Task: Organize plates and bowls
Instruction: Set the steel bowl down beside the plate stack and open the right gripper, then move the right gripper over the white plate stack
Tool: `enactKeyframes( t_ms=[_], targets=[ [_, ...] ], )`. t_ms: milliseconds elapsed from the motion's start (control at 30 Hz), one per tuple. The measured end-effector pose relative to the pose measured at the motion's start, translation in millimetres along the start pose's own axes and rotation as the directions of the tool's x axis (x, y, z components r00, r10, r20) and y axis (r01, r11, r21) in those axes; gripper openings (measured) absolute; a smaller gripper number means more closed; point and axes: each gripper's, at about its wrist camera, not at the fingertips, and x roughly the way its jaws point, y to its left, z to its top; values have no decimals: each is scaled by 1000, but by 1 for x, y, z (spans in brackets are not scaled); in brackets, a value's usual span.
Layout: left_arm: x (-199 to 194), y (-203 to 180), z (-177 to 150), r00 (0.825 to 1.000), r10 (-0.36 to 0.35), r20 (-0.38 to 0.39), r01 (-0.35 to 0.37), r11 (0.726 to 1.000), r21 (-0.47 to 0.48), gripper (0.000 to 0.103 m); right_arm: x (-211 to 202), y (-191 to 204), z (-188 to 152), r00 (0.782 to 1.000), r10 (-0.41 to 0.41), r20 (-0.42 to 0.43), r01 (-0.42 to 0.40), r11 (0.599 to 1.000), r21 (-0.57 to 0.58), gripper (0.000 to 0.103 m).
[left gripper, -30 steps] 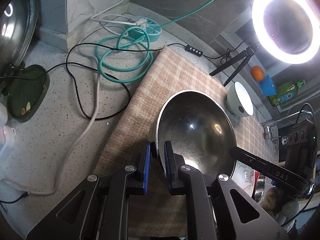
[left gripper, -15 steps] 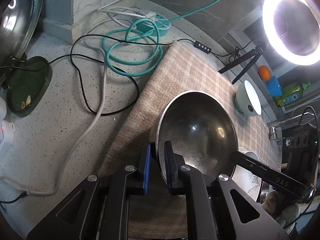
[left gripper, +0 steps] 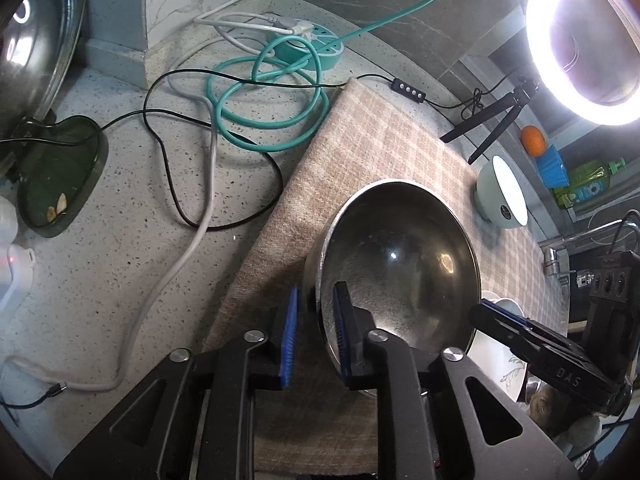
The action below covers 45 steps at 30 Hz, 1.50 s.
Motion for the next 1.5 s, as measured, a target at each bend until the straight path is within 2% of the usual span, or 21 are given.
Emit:
enactKeyframes(
  t_ms=[33,67,200,400,533,733,800,833,867,933,1067,1200,1300,1333,1433,1500],
  targets=[
    [-2,0,0,1000,7,8,-7,1000,1,18,-3,0,0,1000,-7,13,7,1000,-4,32],
    [-5,0,0,1000,17,19,-17,1000,4,18,-5,0,-1,1000,-10,22,10,1000,-5,33],
    [-22,1,2,997,30,71,-30,1000,-3,18,-22,-3,-2,998,10,56,-10,1000,10,33],
    [-56,-13,1,984,16,176,-21,999,30,18,-68,-8,-15,984,31,175,-31,1000,-4,33],
    [-70,-36,-7,974,-3,227,-18,996,91,18,-100,-17,-32,968,28,250,-24,1000,-19,37],
    [-75,-84,-28,965,-81,250,26,975,219,18,-144,-49,-61,938,-40,343,46,999,-10,38],
    [-67,-101,-38,968,-111,227,51,965,256,18,-156,-67,-70,936,-40,351,36,999,17,39],
    [-63,-109,-43,969,-132,207,73,960,272,18,-163,-77,-76,935,-37,352,27,999,31,43],
    [-57,-117,-47,971,-148,187,90,953,289,18,-170,-87,-82,934,-51,355,36,998,49,51],
    [-48,-134,-54,973,-168,157,110,940,322,18,-181,-104,-93,923,-105,370,80,993,82,58],
    [-26,-167,-68,974,-215,68,176,912,370,18,-197,-139,-112,903,-244,354,191,965,179,58],
    [-6,-202,-83,969,-245,-21,230,874,428,18,-208,-177,-128,898,-301,321,212,936,282,58],
    [12,-227,-101,956,-270,-115,292,842,454,18,-209,-200,-138,907,-293,302,190,926,327,56],
    [18,-236,-106,952,-271,-143,306,834,459,18,-209,-206,-142,909,-294,295,189,922,337,52],
    [36,-253,-119,943,-263,-205,330,820,468,18,-205,-220,-151,918,-290,270,180,913,366,40],
    [44,-260,-126,937,-257,-235,340,822,457,18,-203,-228,-158,925,-283,253,173,908,382,37]
  ],
)
